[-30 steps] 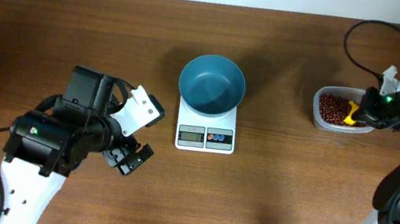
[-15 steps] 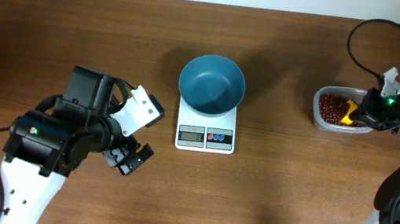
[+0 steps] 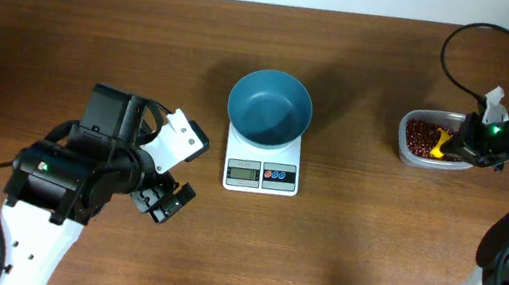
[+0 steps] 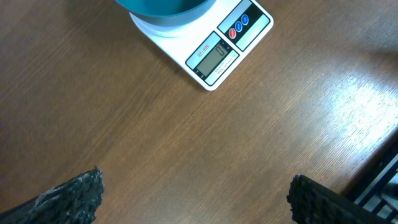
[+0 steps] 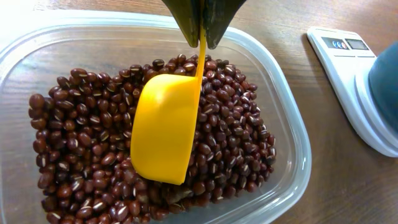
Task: Scoop item into bowl and weigh 50g on scale
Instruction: 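Drag the scoop through the red beans to fill it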
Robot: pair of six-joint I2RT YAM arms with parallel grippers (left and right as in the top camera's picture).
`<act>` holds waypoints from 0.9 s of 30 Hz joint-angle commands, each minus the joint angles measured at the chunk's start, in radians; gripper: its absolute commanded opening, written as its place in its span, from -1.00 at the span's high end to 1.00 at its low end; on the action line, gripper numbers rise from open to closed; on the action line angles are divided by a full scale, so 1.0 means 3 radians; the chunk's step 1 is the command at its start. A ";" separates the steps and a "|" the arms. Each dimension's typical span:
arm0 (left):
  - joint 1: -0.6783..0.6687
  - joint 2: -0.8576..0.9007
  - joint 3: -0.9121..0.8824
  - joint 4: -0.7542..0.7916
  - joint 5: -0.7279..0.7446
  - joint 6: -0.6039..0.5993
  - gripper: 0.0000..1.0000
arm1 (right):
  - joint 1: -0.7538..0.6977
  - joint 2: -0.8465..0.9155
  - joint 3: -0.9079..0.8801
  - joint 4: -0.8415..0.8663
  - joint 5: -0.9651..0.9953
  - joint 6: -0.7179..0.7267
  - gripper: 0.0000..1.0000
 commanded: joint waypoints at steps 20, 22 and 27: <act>0.0020 0.0023 0.0061 0.0005 0.0001 0.0064 -0.98 | -0.0037 0.0000 -0.0318 0.0114 -0.0444 0.0013 0.92; 0.0020 0.0023 0.0061 0.0005 0.0001 0.0064 -0.98 | -0.0098 0.0000 -0.0318 0.0085 -0.0500 0.0011 0.92; 0.0020 0.0023 0.0062 0.0005 0.0001 0.0064 -0.98 | -0.0235 0.0000 -0.0318 0.0084 -0.0665 -0.0100 0.91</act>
